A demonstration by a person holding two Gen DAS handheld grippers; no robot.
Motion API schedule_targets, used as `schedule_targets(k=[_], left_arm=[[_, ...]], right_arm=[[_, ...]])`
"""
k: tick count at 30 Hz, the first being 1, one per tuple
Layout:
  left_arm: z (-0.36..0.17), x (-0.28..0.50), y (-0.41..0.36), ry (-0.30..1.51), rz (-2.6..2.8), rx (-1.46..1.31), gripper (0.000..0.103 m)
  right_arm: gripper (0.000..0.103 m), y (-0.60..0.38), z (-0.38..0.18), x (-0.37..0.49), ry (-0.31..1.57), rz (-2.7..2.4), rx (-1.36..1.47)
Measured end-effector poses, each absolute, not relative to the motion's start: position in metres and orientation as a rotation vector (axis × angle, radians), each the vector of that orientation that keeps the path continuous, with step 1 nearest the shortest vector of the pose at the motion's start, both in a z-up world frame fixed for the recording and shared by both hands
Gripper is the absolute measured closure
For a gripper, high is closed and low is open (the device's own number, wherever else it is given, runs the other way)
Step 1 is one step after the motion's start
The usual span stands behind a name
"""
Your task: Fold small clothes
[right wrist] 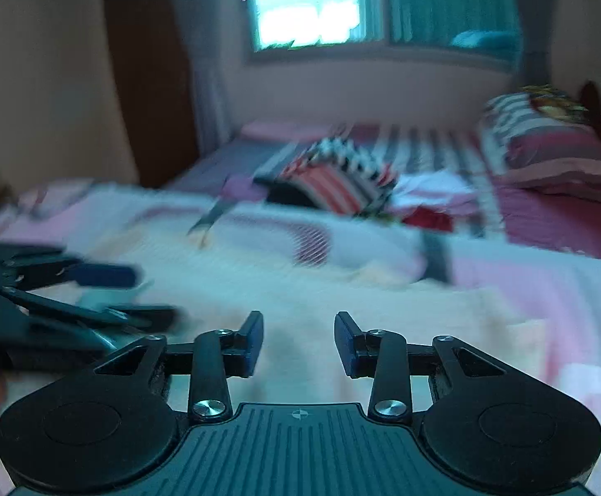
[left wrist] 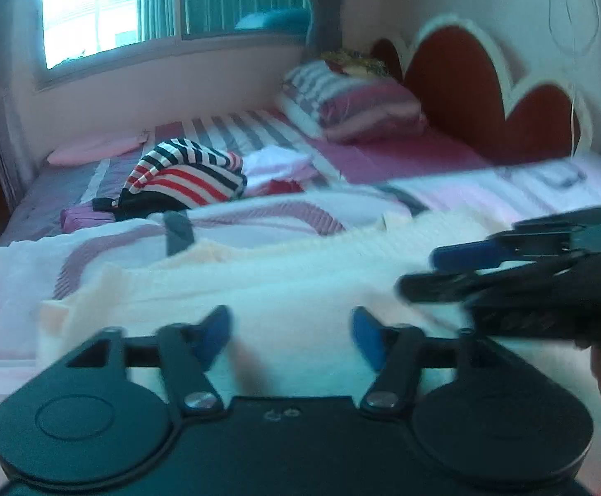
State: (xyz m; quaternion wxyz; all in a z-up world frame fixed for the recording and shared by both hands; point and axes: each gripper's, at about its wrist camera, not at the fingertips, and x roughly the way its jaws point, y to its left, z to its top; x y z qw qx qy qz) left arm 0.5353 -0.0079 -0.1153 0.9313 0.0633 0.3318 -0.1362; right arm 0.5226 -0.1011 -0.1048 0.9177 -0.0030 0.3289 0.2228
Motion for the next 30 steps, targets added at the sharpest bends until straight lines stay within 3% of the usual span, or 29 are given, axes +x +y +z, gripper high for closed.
schedule_targets(k=[2,7,9,14,19,22,30], left_arm=[[-0.124,0.536,0.001,0.674,-0.207,0.179,0.009],[-0.128,0.534,0.078,0.701,-0.108,0.08,0.009],[-0.119,0.53,0.084,0.699,-0.088,0.056,0.02],[-0.097,0.506,0.046,0.65,-0.17,-0.005,0.016],[-0.127,0.504,0.013,0.73,-0.178,0.084,0.013],[-0.111,0.499,0.019,0.734,-0.176,0.042,0.024],[-0.122,0.483,0.008,0.748,-0.139,0.053,0.018]], right_arm=[[0.066,-0.102,-0.116,0.529,0.711,0.426,-0.011],[0.066,-0.181,-0.124,0.537,0.714,0.175,0.092],[0.065,-0.19,-0.121,0.535,0.719,0.195,0.141],[0.066,-0.144,-0.093,0.498,0.645,0.343,0.134],[0.066,-0.09,-0.12,0.481,0.71,0.408,0.0],[0.066,-0.091,-0.114,0.482,0.736,0.385,0.052],[0.066,-0.073,-0.119,0.449,0.73,0.391,-0.005]])
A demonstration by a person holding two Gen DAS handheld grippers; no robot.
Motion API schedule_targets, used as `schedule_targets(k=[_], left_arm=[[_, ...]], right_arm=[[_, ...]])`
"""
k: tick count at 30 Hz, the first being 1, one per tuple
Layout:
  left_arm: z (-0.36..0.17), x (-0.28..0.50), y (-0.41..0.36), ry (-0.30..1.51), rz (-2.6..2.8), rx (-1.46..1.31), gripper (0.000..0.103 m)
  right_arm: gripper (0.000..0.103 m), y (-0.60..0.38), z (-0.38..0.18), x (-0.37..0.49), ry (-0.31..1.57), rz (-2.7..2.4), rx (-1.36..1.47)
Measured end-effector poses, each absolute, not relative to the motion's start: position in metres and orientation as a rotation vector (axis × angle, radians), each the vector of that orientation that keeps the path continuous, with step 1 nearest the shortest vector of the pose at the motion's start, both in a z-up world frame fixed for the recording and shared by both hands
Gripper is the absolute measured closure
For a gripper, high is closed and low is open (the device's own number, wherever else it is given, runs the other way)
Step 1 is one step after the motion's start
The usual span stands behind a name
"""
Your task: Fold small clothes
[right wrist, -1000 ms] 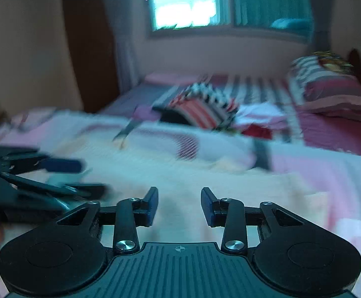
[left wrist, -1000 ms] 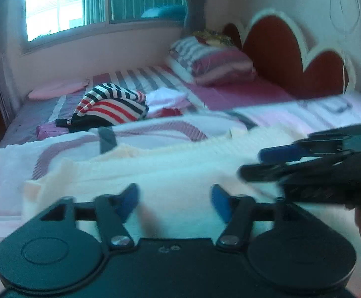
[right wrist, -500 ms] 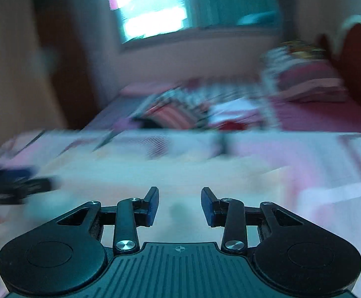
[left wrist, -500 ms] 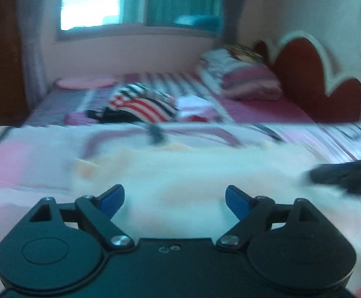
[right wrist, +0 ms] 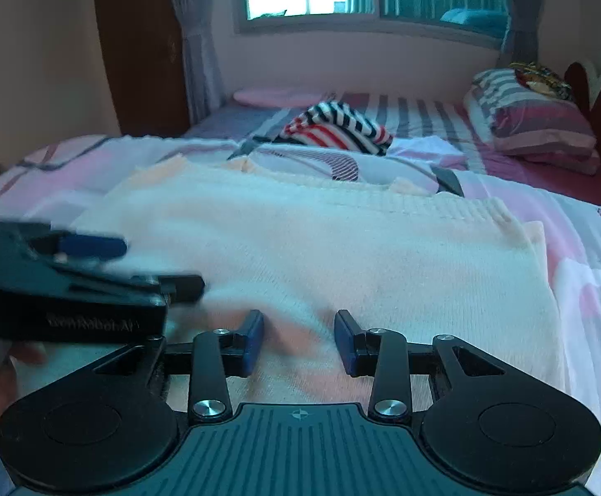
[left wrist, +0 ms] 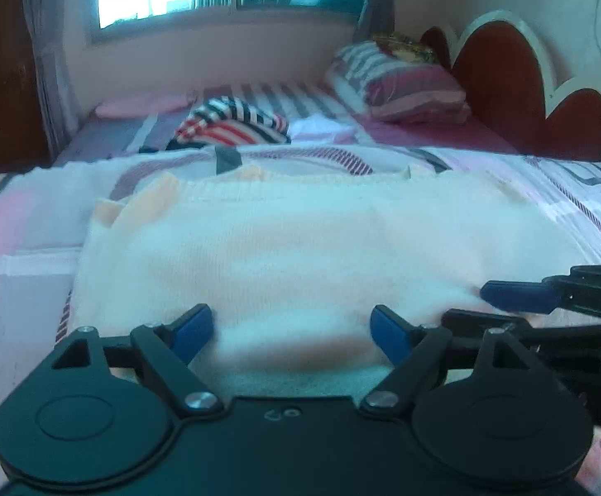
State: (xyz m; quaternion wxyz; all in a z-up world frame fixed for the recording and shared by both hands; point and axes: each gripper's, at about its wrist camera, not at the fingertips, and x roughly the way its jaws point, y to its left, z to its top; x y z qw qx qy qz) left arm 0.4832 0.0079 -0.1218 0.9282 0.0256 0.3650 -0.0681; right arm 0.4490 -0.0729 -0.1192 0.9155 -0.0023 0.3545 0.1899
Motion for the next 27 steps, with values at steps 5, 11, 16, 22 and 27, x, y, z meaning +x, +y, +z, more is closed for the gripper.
schedule_targets(k=[5,11,16,22,27], left_arm=[[-0.118,0.478,0.012,0.766,-0.141,0.084,0.015],[-0.119,0.476,0.012,0.779,-0.14,0.105,0.014],[-0.113,0.47,0.02,0.787,-0.095,0.091,0.016],[-0.118,0.466,0.029,0.785,-0.087,0.069,0.019],[-0.107,0.429,0.021,0.75,-0.112,0.008,0.023]], right_arm=[[0.066,-0.075,-0.12,0.448,0.735,0.394,-0.042],[0.066,-0.087,-0.119,0.449,0.751,0.389,-0.01],[0.066,-0.11,-0.107,0.442,0.734,0.322,0.058],[0.065,-0.129,-0.109,0.443,0.769,0.281,0.094],[0.065,-0.111,-0.095,0.406,0.741,0.366,0.101]])
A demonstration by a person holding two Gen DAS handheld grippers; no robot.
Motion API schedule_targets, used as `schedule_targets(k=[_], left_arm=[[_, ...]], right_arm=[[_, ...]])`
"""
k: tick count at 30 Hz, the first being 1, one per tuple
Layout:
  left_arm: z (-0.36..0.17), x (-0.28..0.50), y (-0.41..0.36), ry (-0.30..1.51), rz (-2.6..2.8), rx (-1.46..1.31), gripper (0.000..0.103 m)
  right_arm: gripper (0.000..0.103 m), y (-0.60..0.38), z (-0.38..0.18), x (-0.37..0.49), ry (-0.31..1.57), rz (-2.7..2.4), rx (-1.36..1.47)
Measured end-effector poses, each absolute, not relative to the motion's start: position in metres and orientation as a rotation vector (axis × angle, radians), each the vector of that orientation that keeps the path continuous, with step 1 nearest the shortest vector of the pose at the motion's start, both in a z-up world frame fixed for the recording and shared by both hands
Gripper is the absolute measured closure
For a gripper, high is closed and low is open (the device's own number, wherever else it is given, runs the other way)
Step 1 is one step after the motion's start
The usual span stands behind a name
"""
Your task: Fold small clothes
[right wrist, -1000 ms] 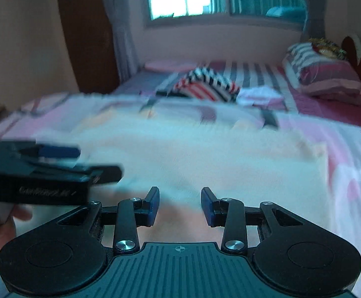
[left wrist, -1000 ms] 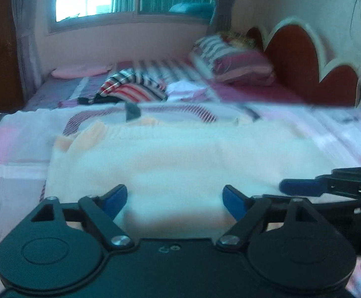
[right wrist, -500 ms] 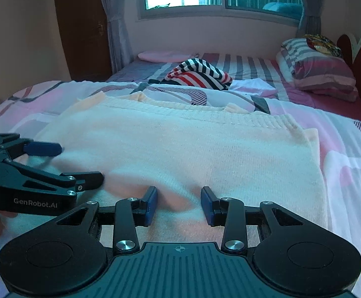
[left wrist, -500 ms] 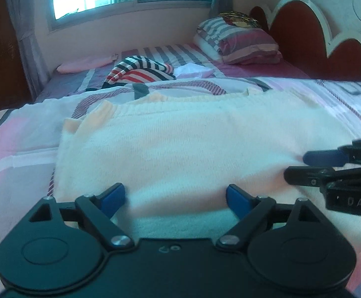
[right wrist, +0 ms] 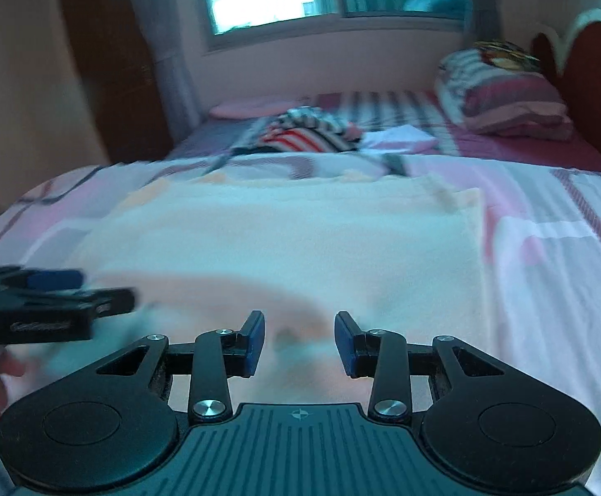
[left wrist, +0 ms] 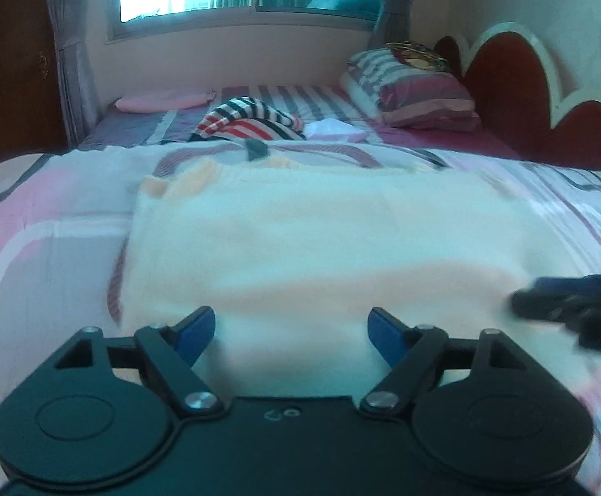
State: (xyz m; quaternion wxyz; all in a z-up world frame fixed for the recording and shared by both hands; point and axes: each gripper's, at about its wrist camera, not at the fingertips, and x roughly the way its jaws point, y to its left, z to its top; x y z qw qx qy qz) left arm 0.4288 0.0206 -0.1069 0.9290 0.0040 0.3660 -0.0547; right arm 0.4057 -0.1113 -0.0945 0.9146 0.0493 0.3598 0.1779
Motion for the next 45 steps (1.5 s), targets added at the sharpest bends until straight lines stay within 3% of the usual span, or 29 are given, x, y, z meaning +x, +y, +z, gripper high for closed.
schedule_targets(k=[11,21,25,26,29,45], left_arm=[[-0.125,0.397,0.01,0.767,-0.092,0.058,0.018],[-0.123,0.384,0.06,0.794,-0.025,0.032,0.018],[-0.121,0.383,0.055,0.804,-0.004,0.032,0.019],[-0.121,0.383,0.055,0.806,-0.007,0.04,0.018],[-0.123,0.384,0.057,0.807,-0.022,0.058,0.018],[-0.125,0.382,0.055,0.801,-0.018,0.059,0.016]], right_arm=[[0.066,-0.067,-0.116,0.353,0.757,0.382,-0.043],[0.066,-0.166,-0.114,0.348,0.834,0.215,0.076],[0.067,-0.163,-0.112,0.348,0.83,0.222,0.044],[0.073,-0.163,-0.113,0.345,0.83,0.224,0.047],[0.076,-0.166,-0.115,0.339,0.817,0.228,0.036],[0.076,-0.172,-0.117,0.335,0.8,0.207,0.067]])
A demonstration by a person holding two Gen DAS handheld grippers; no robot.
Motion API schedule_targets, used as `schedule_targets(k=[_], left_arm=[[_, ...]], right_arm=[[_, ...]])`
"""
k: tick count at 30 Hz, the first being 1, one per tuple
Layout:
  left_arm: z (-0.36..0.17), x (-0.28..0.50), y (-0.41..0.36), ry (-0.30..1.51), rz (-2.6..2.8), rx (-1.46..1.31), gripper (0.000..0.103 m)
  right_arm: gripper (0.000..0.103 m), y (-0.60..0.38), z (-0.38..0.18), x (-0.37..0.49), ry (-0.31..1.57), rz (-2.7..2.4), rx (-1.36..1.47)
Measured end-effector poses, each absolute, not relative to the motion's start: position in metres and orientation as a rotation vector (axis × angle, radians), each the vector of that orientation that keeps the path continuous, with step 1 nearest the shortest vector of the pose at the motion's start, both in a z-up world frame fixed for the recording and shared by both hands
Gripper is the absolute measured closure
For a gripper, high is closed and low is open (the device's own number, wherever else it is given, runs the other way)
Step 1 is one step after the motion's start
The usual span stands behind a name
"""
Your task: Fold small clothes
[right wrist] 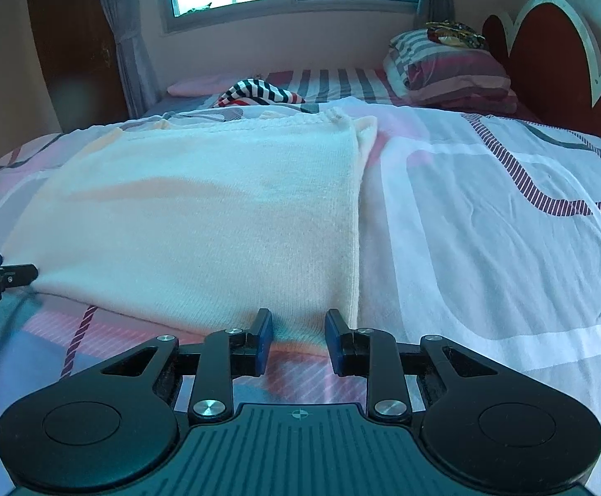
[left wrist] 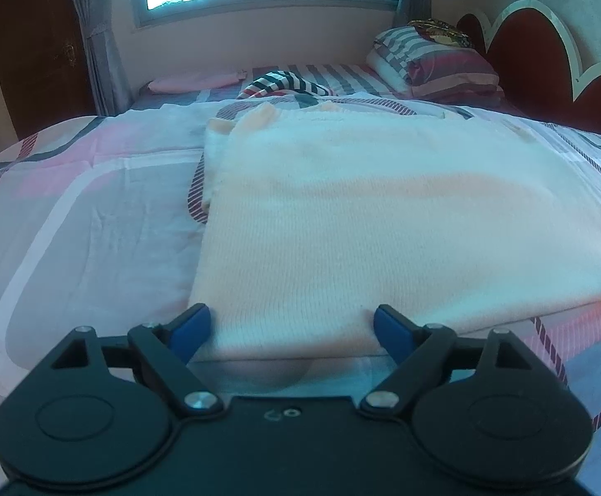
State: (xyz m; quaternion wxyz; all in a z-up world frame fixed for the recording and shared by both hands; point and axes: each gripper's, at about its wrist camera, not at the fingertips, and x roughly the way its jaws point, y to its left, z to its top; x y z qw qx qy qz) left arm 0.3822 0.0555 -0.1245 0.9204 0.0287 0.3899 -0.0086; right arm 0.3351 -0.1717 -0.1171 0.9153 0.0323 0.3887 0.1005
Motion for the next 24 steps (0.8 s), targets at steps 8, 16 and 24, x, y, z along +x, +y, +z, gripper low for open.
schedule_targets(k=[8,16,24], left_arm=[[-0.12,0.387,0.061,0.84,-0.043,0.069,0.014],[-0.101,0.342,0.09,0.831,0.034,-0.177,0.028],[-0.128,0.34,0.116,0.739,0.079,-0.782,0.036]], right_arm=[[0.076,-0.166,-0.115,0.336,0.814,0.211,0.011],[0.091,-0.184,-0.08,0.311,0.73,0.231,0.139],[0.091,-0.172,-0.068,0.314,0.721,0.299,0.254]])
